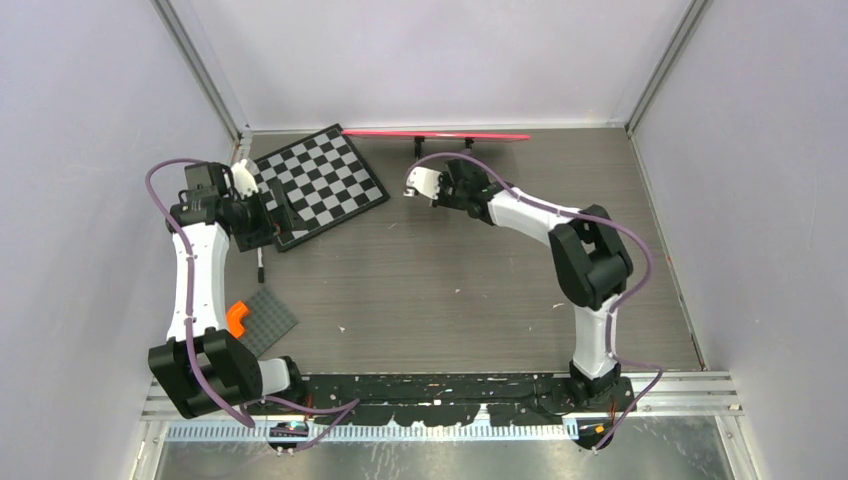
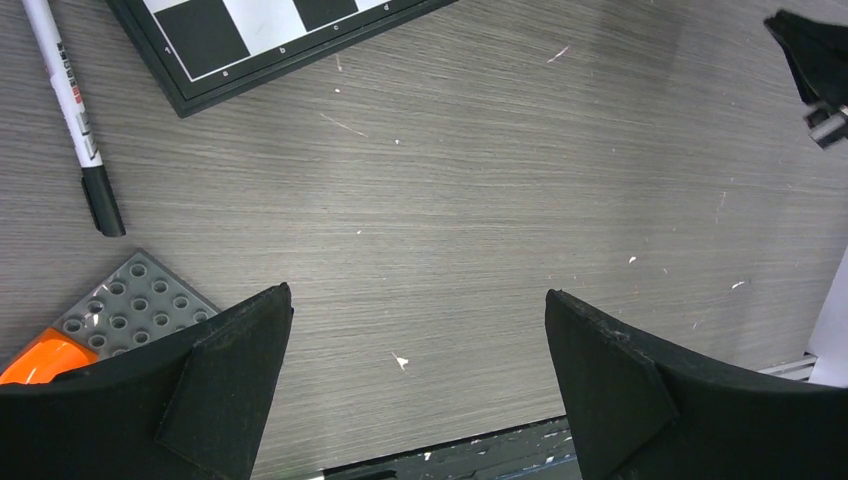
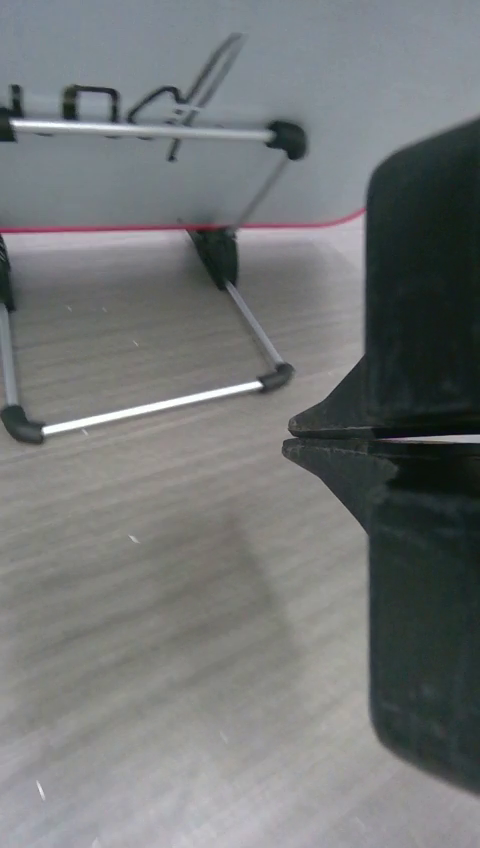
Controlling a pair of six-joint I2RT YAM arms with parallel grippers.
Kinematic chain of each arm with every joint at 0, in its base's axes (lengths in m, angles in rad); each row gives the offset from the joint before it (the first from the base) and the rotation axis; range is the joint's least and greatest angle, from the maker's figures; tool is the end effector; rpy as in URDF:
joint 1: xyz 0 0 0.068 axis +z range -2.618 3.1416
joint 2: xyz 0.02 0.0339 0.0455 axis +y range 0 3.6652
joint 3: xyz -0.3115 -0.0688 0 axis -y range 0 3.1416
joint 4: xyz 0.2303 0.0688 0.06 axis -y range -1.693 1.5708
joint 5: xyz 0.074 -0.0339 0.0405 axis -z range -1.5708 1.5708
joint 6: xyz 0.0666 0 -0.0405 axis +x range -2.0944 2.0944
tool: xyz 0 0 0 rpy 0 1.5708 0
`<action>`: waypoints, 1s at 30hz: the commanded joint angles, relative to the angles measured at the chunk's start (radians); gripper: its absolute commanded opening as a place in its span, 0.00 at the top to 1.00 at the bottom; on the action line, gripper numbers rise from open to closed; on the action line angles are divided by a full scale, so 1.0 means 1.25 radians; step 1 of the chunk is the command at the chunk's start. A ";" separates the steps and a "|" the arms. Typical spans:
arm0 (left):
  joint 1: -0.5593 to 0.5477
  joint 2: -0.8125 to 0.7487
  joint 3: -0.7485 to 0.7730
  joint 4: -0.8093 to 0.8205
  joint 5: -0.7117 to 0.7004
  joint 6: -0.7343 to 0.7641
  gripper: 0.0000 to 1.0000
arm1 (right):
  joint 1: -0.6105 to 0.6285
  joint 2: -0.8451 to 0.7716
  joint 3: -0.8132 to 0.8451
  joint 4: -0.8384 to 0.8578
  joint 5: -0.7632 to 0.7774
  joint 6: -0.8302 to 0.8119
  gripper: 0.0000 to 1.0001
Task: Write a sentence on the whiteboard
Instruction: Adjust the whiteboard at the center of the board.
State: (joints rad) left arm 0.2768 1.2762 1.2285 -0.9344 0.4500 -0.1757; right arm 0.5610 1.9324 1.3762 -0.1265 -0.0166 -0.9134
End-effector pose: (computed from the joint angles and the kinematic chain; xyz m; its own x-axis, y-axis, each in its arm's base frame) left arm 0.2357 0.0369 0.3491 -0.7853 -0.3867 -0.4835 -0.1534 0.8781 -0.4532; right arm 0.3944 0.2492 0.2455 0.1033 -0.8698 -0.4824 -0.7546 0.2474 -0.6078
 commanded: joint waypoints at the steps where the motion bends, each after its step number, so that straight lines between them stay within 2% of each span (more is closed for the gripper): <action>1: 0.006 -0.020 0.033 0.019 0.018 0.003 0.00 | 0.004 0.082 0.090 0.096 0.042 -0.140 1.00; 3: 0.006 -0.020 0.033 0.018 0.016 0.005 0.00 | 0.003 0.129 0.114 0.141 0.052 -0.187 1.00; 10: 0.010 -0.024 0.034 0.008 0.008 0.014 0.00 | -0.001 0.268 0.237 0.175 0.085 -0.261 1.00; 15: 0.017 -0.034 0.017 0.009 0.007 0.020 0.00 | -0.012 0.326 0.311 0.159 0.087 -0.281 1.00; 20: 0.022 -0.026 0.016 0.013 0.011 0.021 0.00 | -0.025 0.358 0.358 0.074 0.046 -0.300 1.00; 30: 0.025 0.002 0.039 0.012 0.025 0.021 0.00 | -0.033 0.374 0.349 -0.048 -0.015 -0.358 1.00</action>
State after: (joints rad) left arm 0.2981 1.2732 1.2289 -0.9356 0.4564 -0.1669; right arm 0.5201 2.3917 1.7878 -0.1005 0.0082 -1.3266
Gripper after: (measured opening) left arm 0.996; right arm 0.016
